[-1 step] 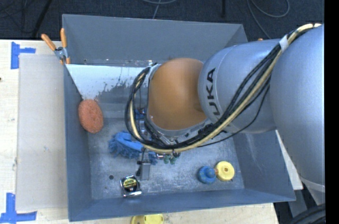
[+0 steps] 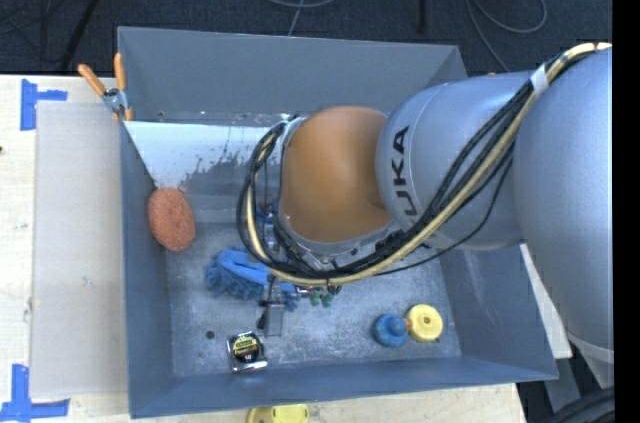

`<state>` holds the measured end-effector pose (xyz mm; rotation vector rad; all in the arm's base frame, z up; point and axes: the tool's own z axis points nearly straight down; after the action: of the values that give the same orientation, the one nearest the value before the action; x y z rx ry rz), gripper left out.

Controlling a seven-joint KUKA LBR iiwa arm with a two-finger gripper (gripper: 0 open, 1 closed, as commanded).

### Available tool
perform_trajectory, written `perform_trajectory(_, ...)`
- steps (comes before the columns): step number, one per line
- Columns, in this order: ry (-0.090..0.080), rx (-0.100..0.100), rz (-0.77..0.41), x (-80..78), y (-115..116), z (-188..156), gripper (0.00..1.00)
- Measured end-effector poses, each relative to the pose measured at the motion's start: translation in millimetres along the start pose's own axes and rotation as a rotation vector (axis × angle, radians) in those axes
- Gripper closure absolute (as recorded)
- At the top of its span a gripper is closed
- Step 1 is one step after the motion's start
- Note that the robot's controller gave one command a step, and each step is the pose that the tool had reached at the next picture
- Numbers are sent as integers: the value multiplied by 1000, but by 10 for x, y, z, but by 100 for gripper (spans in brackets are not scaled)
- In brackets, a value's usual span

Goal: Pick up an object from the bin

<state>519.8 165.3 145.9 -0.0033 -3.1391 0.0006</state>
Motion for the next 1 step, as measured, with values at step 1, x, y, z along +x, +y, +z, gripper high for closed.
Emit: perform_trajectory(1,-6,-2,83,-382,-268,605,0)
